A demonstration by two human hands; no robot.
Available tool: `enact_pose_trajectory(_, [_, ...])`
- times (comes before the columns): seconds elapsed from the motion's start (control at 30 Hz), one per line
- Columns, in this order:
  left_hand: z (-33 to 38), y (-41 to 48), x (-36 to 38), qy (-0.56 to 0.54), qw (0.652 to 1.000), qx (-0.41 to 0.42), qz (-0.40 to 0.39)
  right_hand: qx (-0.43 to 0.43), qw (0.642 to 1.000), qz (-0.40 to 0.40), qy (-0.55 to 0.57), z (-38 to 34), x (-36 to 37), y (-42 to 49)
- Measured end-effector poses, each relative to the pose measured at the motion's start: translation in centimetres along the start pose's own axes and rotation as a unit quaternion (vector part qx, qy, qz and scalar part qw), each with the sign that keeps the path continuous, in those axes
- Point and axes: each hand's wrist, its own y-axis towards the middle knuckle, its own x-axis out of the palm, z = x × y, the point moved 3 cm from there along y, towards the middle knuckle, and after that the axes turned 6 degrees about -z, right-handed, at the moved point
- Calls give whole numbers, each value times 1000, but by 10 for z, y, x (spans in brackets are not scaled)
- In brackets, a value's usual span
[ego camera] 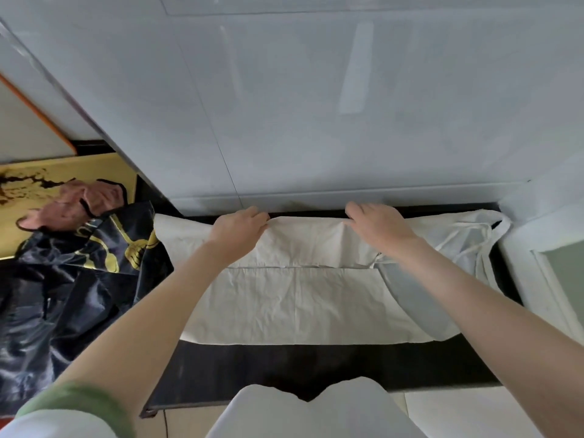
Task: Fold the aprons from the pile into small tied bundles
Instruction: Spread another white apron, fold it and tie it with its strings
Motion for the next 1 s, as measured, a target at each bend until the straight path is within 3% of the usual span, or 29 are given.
enact_pose_trajectory(0.07, [-1, -12, -7, 30, 999, 38, -2, -39, 999, -14, 2, -5, -7, -10])
enact_pose_trajectory(0.17, [5, -29, -7, 68, 986, 47, -147, -76, 996, -35, 14, -14, -10, -32])
enact_pose_trajectory(0.27, [21, -51, -8, 113, 966, 47, -228, -83, 990, -110, 17, -32, -4, -56])
enact_pose_trajectory(0.37, [36, -69, -9, 66, 953, 11, -295, -77, 973, -215, 34, -57, 11, -70])
enact_pose_trajectory(0.47, [51, -82, -10, 60, 921, 8, -384, -59, 956, -273, 86, -78, 15, -80])
enact_pose_trajectory(0.6, [59, -94, 7, -37, 875, -44, -481, -69, 927, -352, 108, -99, 25, -100])
enact_pose_trajectory(0.67, [59, -93, 19, -91, 888, -80, -444, -60, 910, -382, 149, -105, 38, -114])
enact_pose_trajectory(0.77, [59, -85, 36, -102, 943, -107, -300, 10, 895, -388, 220, -104, 55, -130])
enact_pose_trajectory(0.87, [65, -77, 53, -68, 963, -109, -237, 168, 873, -288, 357, -88, 63, -135])
enact_pose_trajectory(1.0, [76, -64, 74, -65, 968, -93, -223, 284, 882, -144, 346, -56, 66, -134])
